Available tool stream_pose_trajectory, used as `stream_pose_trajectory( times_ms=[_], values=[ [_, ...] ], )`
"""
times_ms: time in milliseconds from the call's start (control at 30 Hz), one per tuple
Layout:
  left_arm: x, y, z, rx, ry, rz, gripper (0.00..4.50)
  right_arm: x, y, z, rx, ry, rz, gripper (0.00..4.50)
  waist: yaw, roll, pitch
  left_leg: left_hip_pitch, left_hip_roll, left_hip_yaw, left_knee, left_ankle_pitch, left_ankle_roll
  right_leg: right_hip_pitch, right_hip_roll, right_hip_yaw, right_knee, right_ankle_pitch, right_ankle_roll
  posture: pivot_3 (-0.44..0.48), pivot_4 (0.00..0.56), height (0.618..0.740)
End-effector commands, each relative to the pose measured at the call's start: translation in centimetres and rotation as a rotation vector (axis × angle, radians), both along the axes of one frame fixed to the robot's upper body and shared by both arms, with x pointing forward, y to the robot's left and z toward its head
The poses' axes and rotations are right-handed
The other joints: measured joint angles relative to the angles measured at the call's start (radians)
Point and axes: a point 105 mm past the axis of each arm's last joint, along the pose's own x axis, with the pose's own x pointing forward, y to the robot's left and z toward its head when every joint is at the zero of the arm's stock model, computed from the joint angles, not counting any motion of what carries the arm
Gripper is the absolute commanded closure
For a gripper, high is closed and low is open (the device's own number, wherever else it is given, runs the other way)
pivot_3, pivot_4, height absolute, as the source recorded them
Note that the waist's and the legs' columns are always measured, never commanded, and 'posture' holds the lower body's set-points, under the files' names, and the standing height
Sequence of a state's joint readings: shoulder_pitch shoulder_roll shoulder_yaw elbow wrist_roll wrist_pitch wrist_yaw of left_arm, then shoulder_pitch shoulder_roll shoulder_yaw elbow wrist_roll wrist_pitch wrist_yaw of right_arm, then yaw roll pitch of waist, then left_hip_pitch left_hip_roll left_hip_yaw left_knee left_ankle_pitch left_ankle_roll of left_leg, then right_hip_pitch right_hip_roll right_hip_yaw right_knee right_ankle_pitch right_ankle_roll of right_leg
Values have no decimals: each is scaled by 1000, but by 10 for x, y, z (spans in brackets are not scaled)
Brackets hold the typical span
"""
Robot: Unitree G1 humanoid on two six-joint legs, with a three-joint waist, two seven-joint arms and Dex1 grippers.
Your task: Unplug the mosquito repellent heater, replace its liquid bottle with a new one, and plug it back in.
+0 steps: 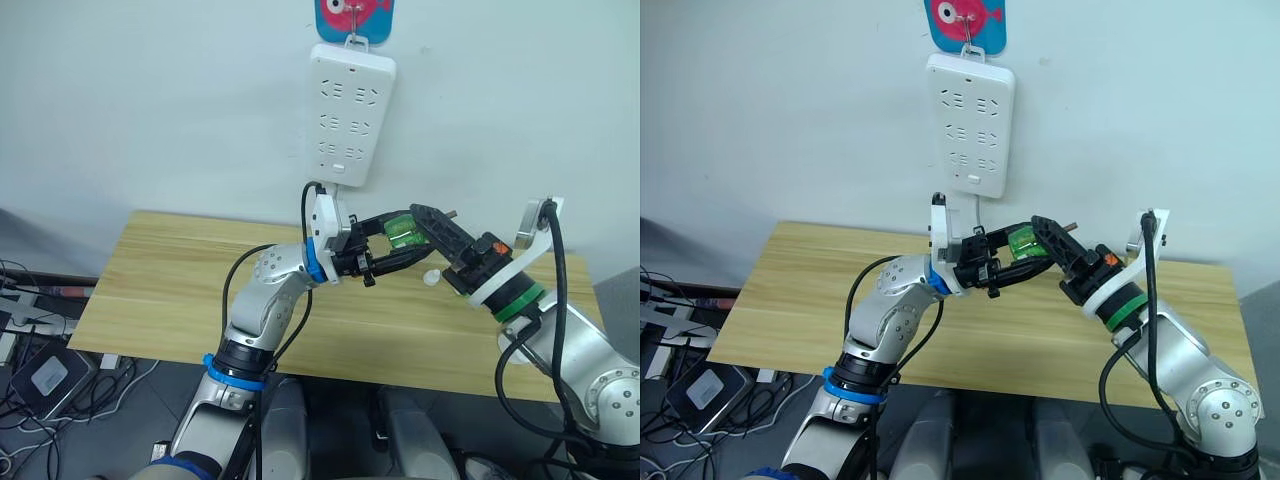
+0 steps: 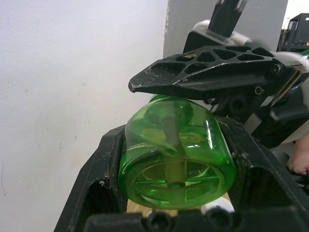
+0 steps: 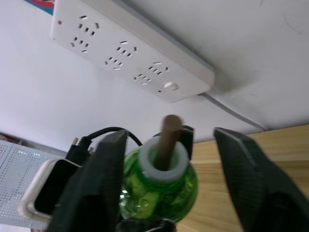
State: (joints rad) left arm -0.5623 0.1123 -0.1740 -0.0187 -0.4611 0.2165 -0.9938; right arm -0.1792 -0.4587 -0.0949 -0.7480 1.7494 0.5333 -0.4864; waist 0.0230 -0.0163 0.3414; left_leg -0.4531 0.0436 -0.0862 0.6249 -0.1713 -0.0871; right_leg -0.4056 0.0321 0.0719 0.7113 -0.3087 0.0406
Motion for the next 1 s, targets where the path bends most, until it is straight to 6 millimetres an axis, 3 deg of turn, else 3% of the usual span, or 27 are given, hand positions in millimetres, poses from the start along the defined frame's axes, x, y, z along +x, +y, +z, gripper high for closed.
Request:
stream_pose_trajectory(
  times_ms=[33, 133, 567, 800, 1000],
  values=[
    [-5, -4, 7, -18, -43, -16, 2220, -9, 3, 9, 6, -37, 16, 2758, 0, 0, 0, 0, 0, 0, 0, 0, 0, 0, 0, 0, 0, 0, 0, 157, 307, 740],
    [-2, -3, 6, -14, -52, -4, 2220, -10, 3, 9, 5, -33, 30, 3601, 0, 0, 0, 0, 0, 0, 0, 0, 0, 0, 0, 0, 0, 0, 0, 157, 307, 740],
    [-2, -5, -4, 50, -109, 26, 2220, -8, 0, 13, 29, -28, 43, 3612, 0, 0, 0, 0, 0, 0, 0, 0, 0, 0, 0, 0, -1, 0, 0, 162, 308, 740],
    [2, 0, -1, 50, -126, 54, 9, -1, -9, 15, 0, -48, -4, 3613, 0, 0, 0, 0, 0, 0, -1, 0, 0, 0, 0, 0, -1, 0, 0, 157, 306, 740],
    [2, 5, 8, 6, -123, 112, 0, 3, -15, 17, -34, -76, -40, 3613, 0, 0, 0, 0, 0, 0, -1, 0, 0, -1, 0, 0, -2, 0, 0, 155, 304, 740]
  ],
)
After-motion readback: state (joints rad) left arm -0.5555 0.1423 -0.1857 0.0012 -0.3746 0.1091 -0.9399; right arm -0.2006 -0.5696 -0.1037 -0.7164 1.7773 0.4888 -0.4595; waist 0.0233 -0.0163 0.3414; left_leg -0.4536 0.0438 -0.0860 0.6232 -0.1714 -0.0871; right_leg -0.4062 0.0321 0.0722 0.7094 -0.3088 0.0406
